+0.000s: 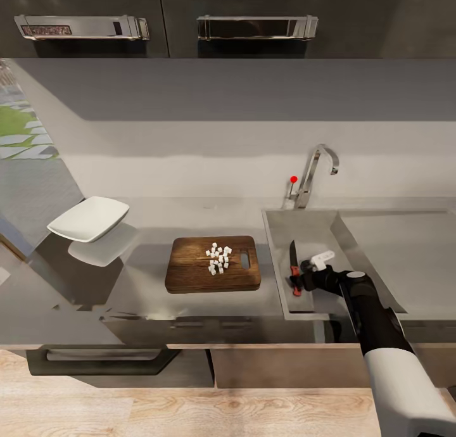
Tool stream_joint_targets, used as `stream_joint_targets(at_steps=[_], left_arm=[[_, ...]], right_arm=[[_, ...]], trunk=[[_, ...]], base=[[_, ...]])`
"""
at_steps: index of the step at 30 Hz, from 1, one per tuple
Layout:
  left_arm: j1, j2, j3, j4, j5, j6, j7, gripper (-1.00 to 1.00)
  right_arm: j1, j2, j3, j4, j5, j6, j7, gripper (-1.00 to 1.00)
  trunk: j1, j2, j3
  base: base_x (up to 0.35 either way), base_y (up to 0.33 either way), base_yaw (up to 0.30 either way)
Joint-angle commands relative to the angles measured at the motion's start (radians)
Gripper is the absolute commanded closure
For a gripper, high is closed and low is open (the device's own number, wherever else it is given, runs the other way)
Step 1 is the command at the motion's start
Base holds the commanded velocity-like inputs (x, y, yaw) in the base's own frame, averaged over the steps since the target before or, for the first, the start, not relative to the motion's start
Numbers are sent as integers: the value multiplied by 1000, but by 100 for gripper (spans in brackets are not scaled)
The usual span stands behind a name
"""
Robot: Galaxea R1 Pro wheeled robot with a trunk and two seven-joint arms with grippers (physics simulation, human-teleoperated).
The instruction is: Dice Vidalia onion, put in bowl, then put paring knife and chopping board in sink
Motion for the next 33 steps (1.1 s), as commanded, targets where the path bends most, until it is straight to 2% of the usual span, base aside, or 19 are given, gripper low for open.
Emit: stream_joint_targets(at_steps=[1, 12, 20, 22, 26, 28, 33], left_arm=[[0, 0, -9, 3, 7, -3, 4, -100], [0, 0, -9, 15, 7, -3, 4, -100], [0, -1, -9, 13, 6, -3, 4, -100], [0, -1, -9, 13, 7, -3, 4, -100], [0, -1, -9, 14, 6, -3, 4, -100], [0, -2, -9, 13, 7, -3, 4, -100], [0, -1, -9, 14, 7, -3, 4, -100]], right_arm=[[-1, 0, -2, -3, 10, 1, 9, -100], [-1, -1, -4, -43, 10, 1, 8, -100], [-1, 0, -6, -177, 12, 19, 3, -100], [-1, 0, -6, -226, 13, 48, 2, -100], [-1, -1, -5, -377, 14, 196, -1, -100], [-1, -1, -4, -475, 15, 295, -2, -100], [-1, 1, -2, -528, 15, 365, -3, -100]], trunk=[[0, -1, -1], [0, -1, -1], [0, -1, -1], [0, -1, -1], [0, -1, -1], [0, -1, -1], [0, -1, -1]], base=[[0, 0, 0], [0, 0, 0], [0, 0, 0], [0, 0, 0], [0, 0, 0], [0, 0, 0], [0, 73, 0]])
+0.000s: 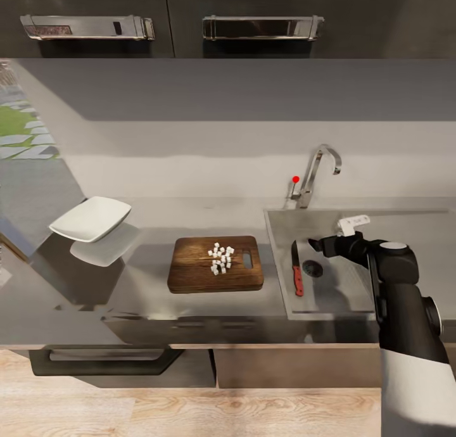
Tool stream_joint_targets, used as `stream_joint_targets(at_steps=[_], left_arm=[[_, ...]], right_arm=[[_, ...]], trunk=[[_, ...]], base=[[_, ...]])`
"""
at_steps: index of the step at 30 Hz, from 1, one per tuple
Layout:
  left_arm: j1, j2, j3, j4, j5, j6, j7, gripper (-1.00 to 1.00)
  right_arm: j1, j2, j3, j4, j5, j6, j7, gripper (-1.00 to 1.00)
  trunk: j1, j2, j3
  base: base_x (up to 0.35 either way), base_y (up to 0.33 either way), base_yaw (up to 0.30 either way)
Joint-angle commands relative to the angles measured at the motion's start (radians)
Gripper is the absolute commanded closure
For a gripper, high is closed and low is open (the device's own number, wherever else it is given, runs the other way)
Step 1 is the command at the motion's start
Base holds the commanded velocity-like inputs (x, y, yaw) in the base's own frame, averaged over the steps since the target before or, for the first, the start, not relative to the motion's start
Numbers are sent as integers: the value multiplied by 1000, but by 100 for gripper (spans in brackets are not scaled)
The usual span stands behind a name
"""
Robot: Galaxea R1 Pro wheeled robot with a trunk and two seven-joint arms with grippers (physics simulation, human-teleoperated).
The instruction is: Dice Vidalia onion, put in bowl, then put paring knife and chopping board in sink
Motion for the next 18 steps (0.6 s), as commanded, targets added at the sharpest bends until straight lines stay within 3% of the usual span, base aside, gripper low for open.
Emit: stream_joint_targets(at_steps=[1, 18], left_arm=[[0, 0, -9, 0, 7, -2, 4, -100], [0, 0, -9, 1, 6, -1, 3, -100]], right_arm=[[-1, 1, 0, -4, 11, 7, 11, -100], [-1, 2, 3, -8, 10, 13, 13, -100]], trunk=[[0, -1, -1], [0, -1, -1]], base=[[0, 218, 0], [0, 286, 0]])
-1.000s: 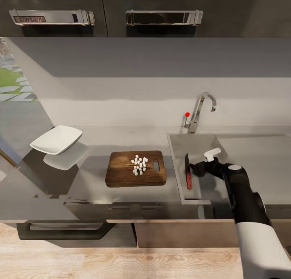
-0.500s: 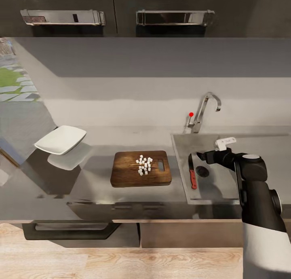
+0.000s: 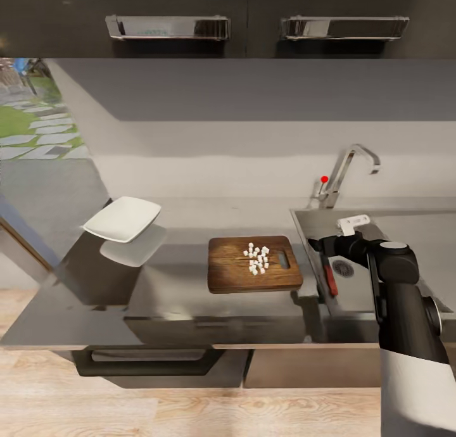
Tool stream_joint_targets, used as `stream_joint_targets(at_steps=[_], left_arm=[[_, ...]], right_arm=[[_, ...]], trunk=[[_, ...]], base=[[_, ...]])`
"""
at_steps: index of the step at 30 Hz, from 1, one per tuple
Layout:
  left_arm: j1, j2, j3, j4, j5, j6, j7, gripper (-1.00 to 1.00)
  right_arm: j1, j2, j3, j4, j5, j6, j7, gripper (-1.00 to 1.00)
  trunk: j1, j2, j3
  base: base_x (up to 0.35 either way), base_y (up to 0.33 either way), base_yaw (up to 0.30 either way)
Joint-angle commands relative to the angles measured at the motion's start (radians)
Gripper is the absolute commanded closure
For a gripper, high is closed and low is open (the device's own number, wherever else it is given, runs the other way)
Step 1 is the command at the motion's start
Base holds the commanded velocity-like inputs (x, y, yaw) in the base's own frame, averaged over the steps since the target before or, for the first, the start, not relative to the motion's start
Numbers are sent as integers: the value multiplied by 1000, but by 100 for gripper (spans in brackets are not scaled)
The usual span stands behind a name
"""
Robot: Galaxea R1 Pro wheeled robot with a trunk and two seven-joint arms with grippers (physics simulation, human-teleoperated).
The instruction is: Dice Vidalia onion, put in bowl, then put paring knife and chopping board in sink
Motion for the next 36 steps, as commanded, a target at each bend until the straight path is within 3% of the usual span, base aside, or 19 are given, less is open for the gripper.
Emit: stream_joint_targets(at_steps=[1, 12, 24, 30, 36], left_arm=[[0, 0, -9, 0, 7, -2, 3, -100], [0, 0, -9, 0, 7, -2, 4, -100], [0, -1, -9, -2, 7, -3, 5, -100], [0, -1, -8, -3, 7, -2, 6, -100], [0, -1, -8, -2, 7, -3, 8, -100]], right_arm=[[-1, 0, 0, -1, 10, 3, 10, -100], [-1, 1, -1, 0, 11, 4, 10, -100], [-1, -1, -7, 8, 10, 0, 5, -100], [-1, -1, -88, 14, 10, -4, -5, -100], [0, 2, -106, 16, 9, -6, -5, -100]], trunk=[[0, -1, -1], [0, -1, -1], [0, -1, -1], [0, -1, -1], [4, -8, -4]], base=[[0, 298, 0], [0, 292, 0], [0, 36, 0], [0, 0, 0], [0, 0, 0]])
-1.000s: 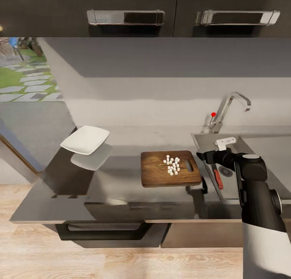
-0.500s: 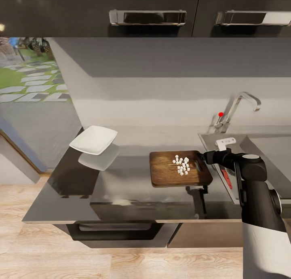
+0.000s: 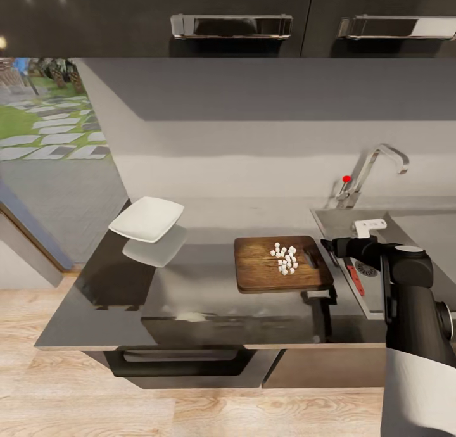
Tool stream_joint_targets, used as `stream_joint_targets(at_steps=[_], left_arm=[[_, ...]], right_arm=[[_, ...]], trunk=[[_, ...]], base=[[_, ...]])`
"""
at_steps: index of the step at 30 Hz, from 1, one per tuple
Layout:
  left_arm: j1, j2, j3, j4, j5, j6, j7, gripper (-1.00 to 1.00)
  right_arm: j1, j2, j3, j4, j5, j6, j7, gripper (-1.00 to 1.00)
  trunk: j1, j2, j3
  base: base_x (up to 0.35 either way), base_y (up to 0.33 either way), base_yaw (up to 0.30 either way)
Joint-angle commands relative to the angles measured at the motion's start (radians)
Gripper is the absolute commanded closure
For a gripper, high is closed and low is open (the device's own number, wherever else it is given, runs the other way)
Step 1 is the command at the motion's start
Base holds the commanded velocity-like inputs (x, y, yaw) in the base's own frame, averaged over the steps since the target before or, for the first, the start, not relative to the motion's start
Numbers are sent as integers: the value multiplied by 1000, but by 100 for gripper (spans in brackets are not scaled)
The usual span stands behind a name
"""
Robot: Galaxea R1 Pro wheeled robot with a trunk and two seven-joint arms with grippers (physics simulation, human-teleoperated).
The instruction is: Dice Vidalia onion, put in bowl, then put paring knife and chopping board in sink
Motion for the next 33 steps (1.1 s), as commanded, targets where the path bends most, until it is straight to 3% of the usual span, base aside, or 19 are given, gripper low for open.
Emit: stream_joint_targets(at_steps=[1, 11, 19, 33], left_arm=[[0, 0, -9, 0, 7, -3, 4, -100], [0, 0, -10, 2, 7, -4, 3, -100], [0, 0, -10, 3, 7, -4, 3, -100], [0, 0, -10, 4, 7, -4, 3, -100]], right_arm=[[-1, 1, -1, 0, 10, 2, 10, -100], [0, 13, 1, 4, 7, -1, 15, -100], [0, 45, 3, 4, 9, -2, 12, -100], [0, 44, -1, 4, 32, -3, 3, -100]], trunk=[[4, -8, -4], [42, -78, -36], [73, -134, -61], [127, -232, -104]], base=[[0, 0, 0], [0, 0, 0], [0, 0, 0], [0, 0, 0]])
